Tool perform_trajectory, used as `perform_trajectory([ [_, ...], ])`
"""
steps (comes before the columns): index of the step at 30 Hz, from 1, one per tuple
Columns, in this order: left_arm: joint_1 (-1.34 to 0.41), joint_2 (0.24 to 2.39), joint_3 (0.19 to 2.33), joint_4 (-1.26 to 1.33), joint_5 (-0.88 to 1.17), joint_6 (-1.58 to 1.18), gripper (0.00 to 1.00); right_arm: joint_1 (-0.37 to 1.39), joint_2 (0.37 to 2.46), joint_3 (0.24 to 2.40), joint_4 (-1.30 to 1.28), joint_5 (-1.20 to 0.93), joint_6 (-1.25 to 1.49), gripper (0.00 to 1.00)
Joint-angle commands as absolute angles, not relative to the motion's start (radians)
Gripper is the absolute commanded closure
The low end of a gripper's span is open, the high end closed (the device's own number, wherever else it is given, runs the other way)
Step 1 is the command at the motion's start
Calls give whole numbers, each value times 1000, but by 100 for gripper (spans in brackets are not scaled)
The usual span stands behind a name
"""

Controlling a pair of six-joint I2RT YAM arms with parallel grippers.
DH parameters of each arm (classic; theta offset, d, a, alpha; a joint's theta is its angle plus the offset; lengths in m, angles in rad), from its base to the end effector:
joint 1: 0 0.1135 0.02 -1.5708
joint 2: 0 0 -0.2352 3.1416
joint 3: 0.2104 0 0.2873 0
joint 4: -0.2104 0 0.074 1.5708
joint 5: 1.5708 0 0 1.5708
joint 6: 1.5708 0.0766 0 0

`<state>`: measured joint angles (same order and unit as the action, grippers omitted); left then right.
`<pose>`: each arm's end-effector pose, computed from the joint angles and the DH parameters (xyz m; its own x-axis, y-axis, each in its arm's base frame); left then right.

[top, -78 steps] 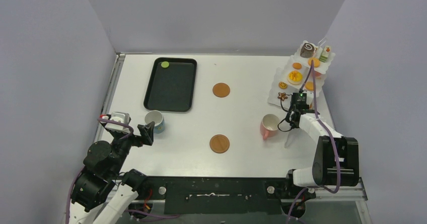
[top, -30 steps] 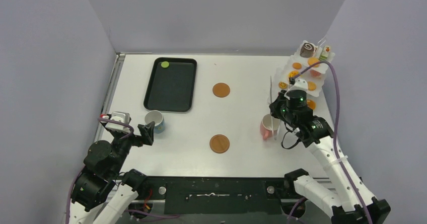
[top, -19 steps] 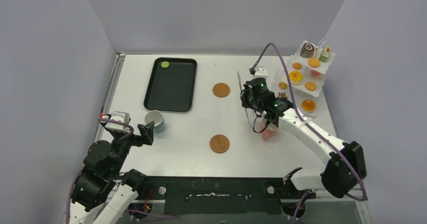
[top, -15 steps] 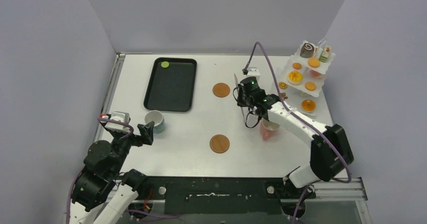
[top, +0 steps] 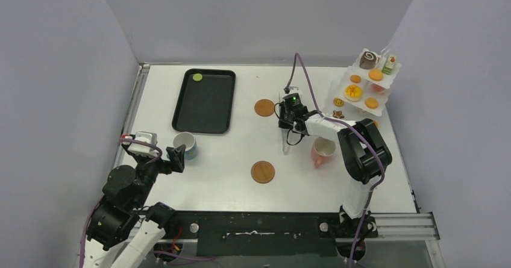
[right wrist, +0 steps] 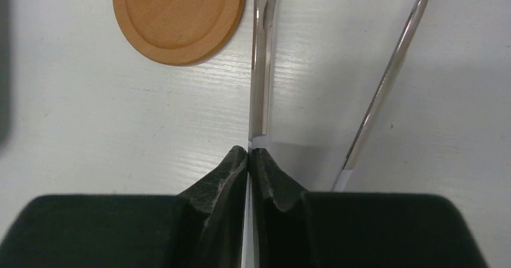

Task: Serve the afternoon tea
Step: Pick up the clamp from the center of the board.

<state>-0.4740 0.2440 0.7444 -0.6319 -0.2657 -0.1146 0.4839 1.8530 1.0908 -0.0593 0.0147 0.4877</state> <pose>0.1481 -0.0534 0.3384 -0.1398 -0.0523 -0.9888 0.1941 0.9778 -0.0791 0.3836 0.2003 0.0785 -0.7864 0.1160 -0.6068 -0.0994 0.9456 0.3097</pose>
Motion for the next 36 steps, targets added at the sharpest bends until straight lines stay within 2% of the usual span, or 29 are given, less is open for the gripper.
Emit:
perform_trajectory([
  [1, -468, 262, 753, -577, -273, -100, 9, 480, 1815, 1122, 5, 33, 475, 85],
  [4, -468, 265, 752, -575, -272, -100, 9, 484, 1765, 1142, -102, 110, 451, 63],
  [7, -468, 264, 752, -575, -268, -100, 10, 504, 1715, 1153, -193, 211, 445, 46],
  [13, -468, 260, 751, -573, -262, -100, 10, 569, 1681, 1148, -314, 406, 517, 22],
  [20, -469, 257, 750, -573, -259, -101, 10, 624, 1736, 1161, -334, 566, 550, 14],
  [24, -469, 253, 751, -573, -259, -101, 10, 621, 1798, 1181, -301, 581, 566, 12],
  [28, -471, 255, 751, -574, -261, -101, 10, 604, 1868, 1206, -249, 499, 588, 12],
  [36, -471, 256, 751, -575, -263, -101, 9, 591, 1938, 1224, -219, 497, 601, 16],
])
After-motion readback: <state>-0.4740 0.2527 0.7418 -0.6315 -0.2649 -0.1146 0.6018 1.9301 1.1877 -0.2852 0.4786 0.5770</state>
